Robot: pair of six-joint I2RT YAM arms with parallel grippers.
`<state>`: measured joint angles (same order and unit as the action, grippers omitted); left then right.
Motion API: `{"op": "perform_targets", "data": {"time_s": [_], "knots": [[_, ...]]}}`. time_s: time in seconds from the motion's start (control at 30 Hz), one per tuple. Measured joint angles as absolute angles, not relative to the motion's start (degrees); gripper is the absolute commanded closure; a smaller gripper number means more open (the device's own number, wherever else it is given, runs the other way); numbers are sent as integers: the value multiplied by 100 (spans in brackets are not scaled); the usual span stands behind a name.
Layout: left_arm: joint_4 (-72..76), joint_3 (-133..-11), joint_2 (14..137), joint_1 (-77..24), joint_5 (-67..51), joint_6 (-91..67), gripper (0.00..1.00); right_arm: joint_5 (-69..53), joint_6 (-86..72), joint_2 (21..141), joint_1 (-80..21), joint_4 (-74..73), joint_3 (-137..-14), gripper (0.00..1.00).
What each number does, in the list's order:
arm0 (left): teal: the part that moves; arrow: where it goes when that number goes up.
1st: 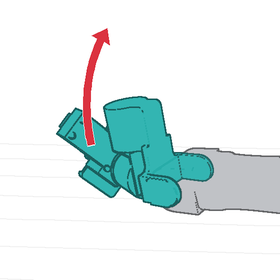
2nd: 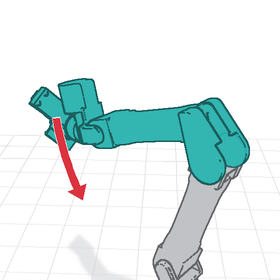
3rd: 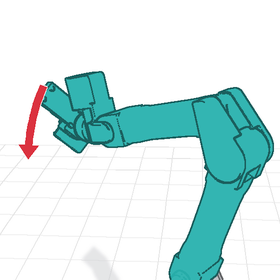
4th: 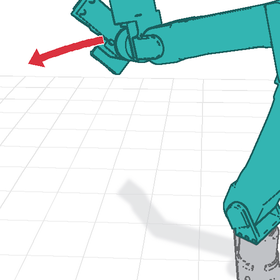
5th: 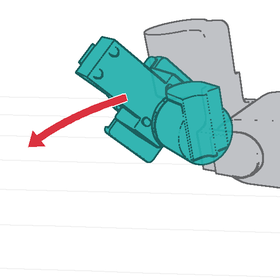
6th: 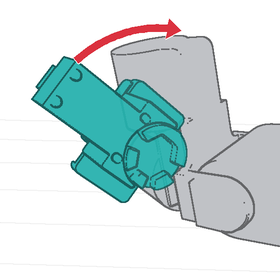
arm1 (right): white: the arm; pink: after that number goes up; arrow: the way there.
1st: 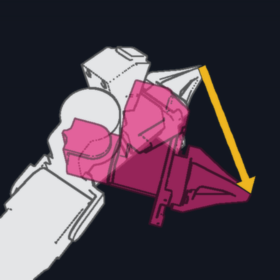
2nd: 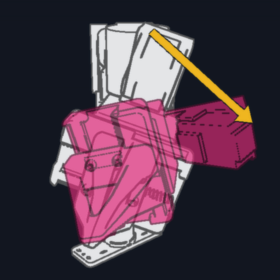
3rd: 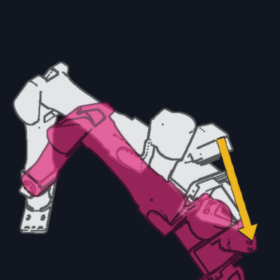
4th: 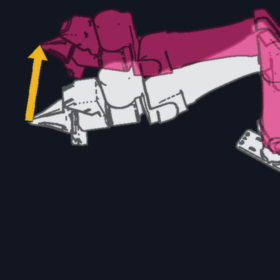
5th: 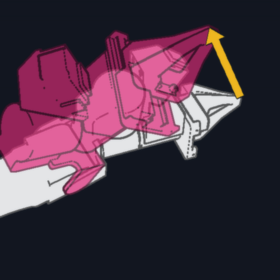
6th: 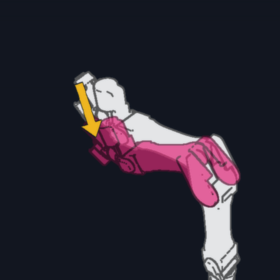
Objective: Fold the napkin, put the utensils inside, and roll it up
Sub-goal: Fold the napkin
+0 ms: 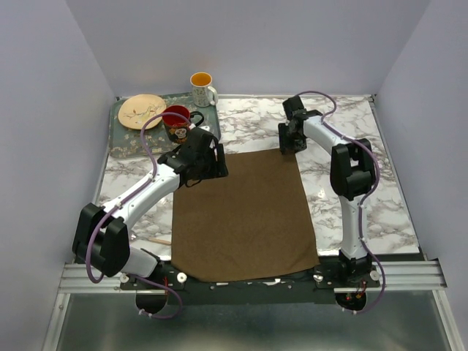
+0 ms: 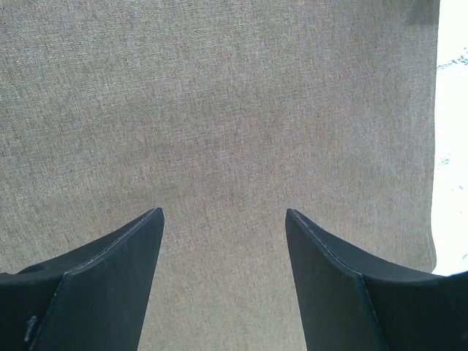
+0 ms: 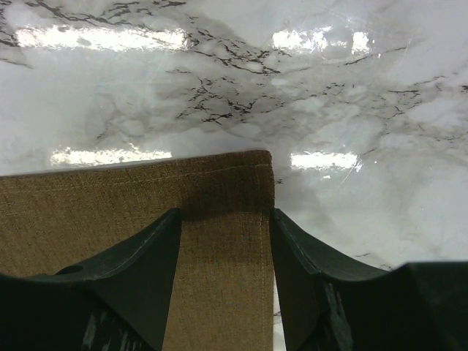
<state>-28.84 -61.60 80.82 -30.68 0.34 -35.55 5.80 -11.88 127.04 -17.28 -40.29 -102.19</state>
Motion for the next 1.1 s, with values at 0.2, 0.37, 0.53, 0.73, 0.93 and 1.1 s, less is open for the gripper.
{"op": "perform_targets", "data": {"time_s": [0.2, 0.37, 0.53, 0.73, 0.93, 1.1], "knots": [[-2875, -6160, 8084, -2982, -106, -3533, 24, 587, -1074, 13096, -1712, -4484, -10875, 41], [-2869, -6182, 8084, -2930, -172, -3531, 24, 565, -930, 13347, -1712, -4912, -11362, 49], [-2851, -6237, 8084, -2882, -239, -3518, 23, 480, -847, 13452, -1712, -5188, -11548, 52], [-2847, -6239, 8084, -2845, -248, -3503, 23, 327, -808, 13465, -1712, -5371, -11472, 61], [-2823, -6233, 8158, -2845, -322, -3503, 24, 279, -862, 13384, -1712, -5371, -11332, 84], [-2665, -6016, 8305, -2845, -395, -3511, 24, 287, -899, 13384, -1710, -5415, -11334, 99]]}}
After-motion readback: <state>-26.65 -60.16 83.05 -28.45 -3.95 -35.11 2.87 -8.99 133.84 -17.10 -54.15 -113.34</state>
